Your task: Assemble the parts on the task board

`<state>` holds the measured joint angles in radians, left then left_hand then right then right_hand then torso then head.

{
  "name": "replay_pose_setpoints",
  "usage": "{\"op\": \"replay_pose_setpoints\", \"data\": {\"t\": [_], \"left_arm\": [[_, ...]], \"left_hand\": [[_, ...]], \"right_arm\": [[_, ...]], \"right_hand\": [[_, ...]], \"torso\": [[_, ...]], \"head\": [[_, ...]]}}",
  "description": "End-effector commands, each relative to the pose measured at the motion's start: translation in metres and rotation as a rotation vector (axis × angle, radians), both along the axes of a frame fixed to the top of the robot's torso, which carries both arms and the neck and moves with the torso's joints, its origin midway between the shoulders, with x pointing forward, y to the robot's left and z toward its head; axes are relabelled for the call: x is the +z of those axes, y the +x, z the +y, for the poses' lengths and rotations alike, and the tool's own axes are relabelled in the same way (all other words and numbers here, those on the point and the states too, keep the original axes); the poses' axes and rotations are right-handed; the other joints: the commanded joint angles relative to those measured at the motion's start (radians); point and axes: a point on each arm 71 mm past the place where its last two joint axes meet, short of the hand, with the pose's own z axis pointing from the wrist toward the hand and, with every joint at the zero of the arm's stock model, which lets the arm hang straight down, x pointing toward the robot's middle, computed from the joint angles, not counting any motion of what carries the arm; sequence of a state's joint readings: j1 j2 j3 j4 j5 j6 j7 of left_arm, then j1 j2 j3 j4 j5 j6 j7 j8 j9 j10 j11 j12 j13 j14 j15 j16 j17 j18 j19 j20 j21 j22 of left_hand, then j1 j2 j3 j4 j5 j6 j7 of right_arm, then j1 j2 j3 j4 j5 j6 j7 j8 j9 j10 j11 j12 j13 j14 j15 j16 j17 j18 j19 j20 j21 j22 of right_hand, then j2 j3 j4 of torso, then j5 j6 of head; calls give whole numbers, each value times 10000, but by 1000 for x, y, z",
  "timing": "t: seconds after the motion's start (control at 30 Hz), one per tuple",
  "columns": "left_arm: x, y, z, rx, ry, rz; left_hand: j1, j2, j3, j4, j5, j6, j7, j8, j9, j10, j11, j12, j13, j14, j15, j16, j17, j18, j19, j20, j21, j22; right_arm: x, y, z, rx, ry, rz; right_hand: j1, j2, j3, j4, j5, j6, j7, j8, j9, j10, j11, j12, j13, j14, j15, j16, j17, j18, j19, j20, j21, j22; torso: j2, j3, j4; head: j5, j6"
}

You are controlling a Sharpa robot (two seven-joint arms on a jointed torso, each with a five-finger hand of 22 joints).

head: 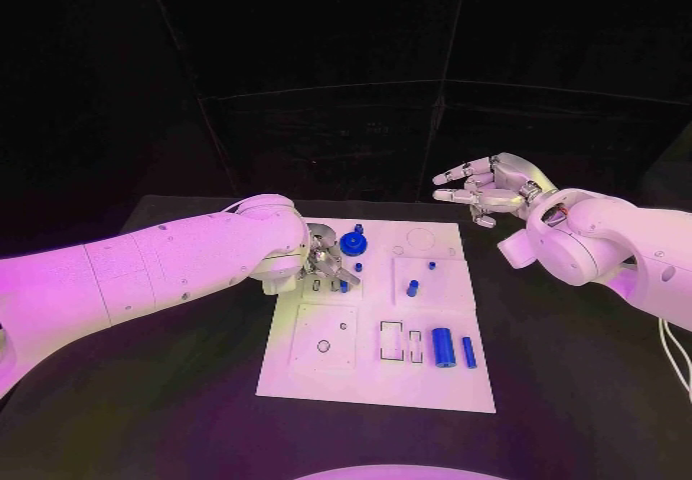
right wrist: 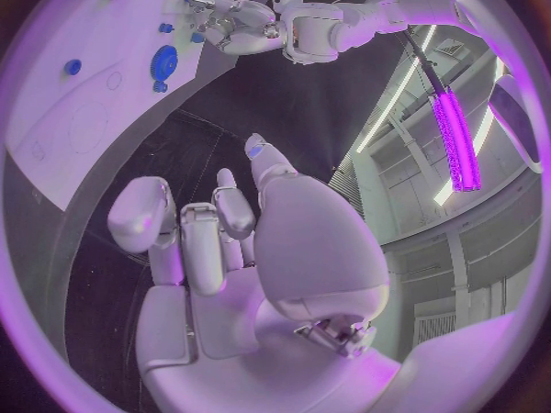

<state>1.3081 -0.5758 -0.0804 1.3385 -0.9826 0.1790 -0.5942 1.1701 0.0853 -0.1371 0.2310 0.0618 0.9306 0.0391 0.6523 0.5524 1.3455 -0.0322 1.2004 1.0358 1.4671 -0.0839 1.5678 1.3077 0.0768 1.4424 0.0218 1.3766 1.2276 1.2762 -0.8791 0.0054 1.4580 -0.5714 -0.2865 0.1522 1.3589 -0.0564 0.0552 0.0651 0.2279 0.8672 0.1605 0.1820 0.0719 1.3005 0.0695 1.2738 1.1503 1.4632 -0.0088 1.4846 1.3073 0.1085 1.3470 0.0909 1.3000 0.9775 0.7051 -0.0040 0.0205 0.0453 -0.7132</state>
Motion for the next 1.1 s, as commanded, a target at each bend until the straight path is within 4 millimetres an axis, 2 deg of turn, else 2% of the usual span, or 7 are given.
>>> {"op": "replay_pose_setpoints", "data": {"t": [0.03,0.43,0.7,0.77,0.87,1.0,1.1], "left_arm": [[0,0,0,-49,47,75],[1,1,-3,-111,-53,13],[4,2,-1,135,-367,-338],[4,2,1,215,-463,-395],[5,2,5,446,-723,-466],[7,1,10,678,-990,-566],[8,-1,14,830,-1148,-713]], "left_hand": [[212,58,94,-153,-9,-107,-17,67,48,-24,-7,0,-16,1037,-71,30,2631,-65,-69,-17,11,-15],[665,303,581,-546,6,-243,-25,57,150,-93,-12,-66,-88,1037,-67,30,2631,-50,-121,-12,-37,-61],[1945,723,2281,-1611,73,-524,-93,-116,170,-280,-86,-280,-263,1037,-144,30,2631,-14,-210,-83,-148,-196],[1888,544,3162,-1854,53,-564,16,-136,204,-326,-18,-370,-333,1037,-91,30,2631,-11,-224,-71,-170,-205],[1130,-121,5094,-2097,51,-566,63,-83,335,-305,-39,-427,-394,1037,-14,30,2631,-4,-241,8,-211,-214],[70,-869,7165,-2305,1,-554,84,106,579,-243,13,-421,-412,1037,-10,30,2631,3,-233,18,-235,-181],[-160,-1031,7675,-2428,5,-569,48,182,673,-220,13,-413,-412,1037,-21,30,2631,-3,-223,25,-235,-159]], "right_arm": [[1,0,1,99,41,48],[0,1,1,159,-2,165],[-1,1,2,223,-48,226],[-1,1,1,231,-59,240],[-1,1,1,250,-110,251],[-1,1,2,257,-139,243],[-2,2,2,247,-225,213]], "right_hand": [[-69,41,-51,-25,59,-66,-10,32,-12,-75,6,-36,1,632,-8,-35,555,2,-60,22,-56,-10],[-53,69,-48,-32,79,-72,-10,43,-13,-66,5,-27,10,633,-9,-34,563,2,-59,22,-58,-8],[-47,84,-47,-35,91,-73,-10,50,-13,-64,5,-27,8,632,-9,-39,555,2,-61,21,-60,-11],[-47,84,-47,-35,91,-73,-10,50,-13,-64,5,-27,8,632,-9,-39,555,2,-61,21,-60,-11],[-40,96,-46,-38,102,-74,-10,55,-13,-54,5,-16,20,633,-9,-38,560,2,-61,21,-62,-13],[-30,128,-44,-42,127,-72,-11,72,-12,14,4,56,113,631,-10,-44,548,2,-61,20,-65,-13],[-30,128,-44,-42,127,-72,-11,72,-12,14,4,56,113,631,-10,-44,548,2,-61,20,-65,-13]], "torso": [[2,-1,9],[5,2,6],[0,0,16],[3,-3,12],[3,3,34],[-11,23,45],[-4,21,40]], "head": [[19,-22],[-5,-89],[-16,-117],[-3,-134],[138,-148],[153,-195],[201,-197]]}}
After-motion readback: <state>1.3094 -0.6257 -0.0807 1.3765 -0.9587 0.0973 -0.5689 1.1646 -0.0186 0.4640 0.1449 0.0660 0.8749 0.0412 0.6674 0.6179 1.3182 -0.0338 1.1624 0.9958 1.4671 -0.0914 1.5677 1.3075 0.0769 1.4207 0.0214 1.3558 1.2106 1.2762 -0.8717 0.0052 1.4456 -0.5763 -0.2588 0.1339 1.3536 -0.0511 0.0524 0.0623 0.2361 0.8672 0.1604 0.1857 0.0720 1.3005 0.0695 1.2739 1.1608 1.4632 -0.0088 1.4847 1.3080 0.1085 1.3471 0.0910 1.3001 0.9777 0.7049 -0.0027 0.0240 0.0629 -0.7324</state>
